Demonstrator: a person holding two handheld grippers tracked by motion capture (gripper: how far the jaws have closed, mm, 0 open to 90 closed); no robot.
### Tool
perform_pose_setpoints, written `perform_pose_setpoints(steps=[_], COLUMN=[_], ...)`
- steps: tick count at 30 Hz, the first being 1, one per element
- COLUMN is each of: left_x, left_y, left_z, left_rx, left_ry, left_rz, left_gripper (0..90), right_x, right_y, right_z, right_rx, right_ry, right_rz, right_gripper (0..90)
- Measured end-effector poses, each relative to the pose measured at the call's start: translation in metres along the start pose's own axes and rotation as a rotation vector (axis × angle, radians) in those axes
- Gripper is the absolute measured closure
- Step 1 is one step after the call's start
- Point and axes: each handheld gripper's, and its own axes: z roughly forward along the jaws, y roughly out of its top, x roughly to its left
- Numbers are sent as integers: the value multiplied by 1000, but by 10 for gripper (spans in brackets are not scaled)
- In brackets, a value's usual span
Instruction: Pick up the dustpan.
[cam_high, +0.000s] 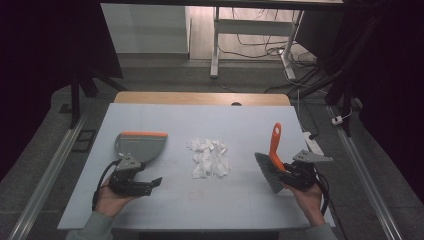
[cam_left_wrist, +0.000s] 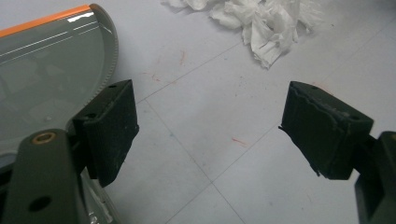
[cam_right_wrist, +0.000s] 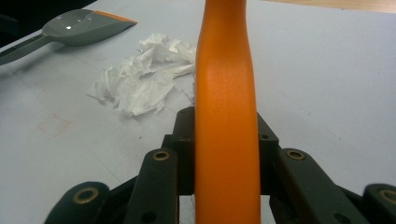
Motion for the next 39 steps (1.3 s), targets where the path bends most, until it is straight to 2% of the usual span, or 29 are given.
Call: perform_pose_setpoints(steps=[7, 17, 39], left_x=[4, 4, 0], left_y=[-1, 1, 11], left_z=[-2, -2, -8], left_rx=[5, 7, 23], left_ry=[-4, -16, -2], left_rz=[-11, -5, 10], left_gripper=[195, 194, 199], right_x=[1, 1, 2], right_y=[1, 1, 2], right_z=[0, 0, -2], right_rx=[-8, -14, -18], right_ry=[-2, 3, -11], right_rz=[-7, -12, -22], right_gripper=[698, 699, 698])
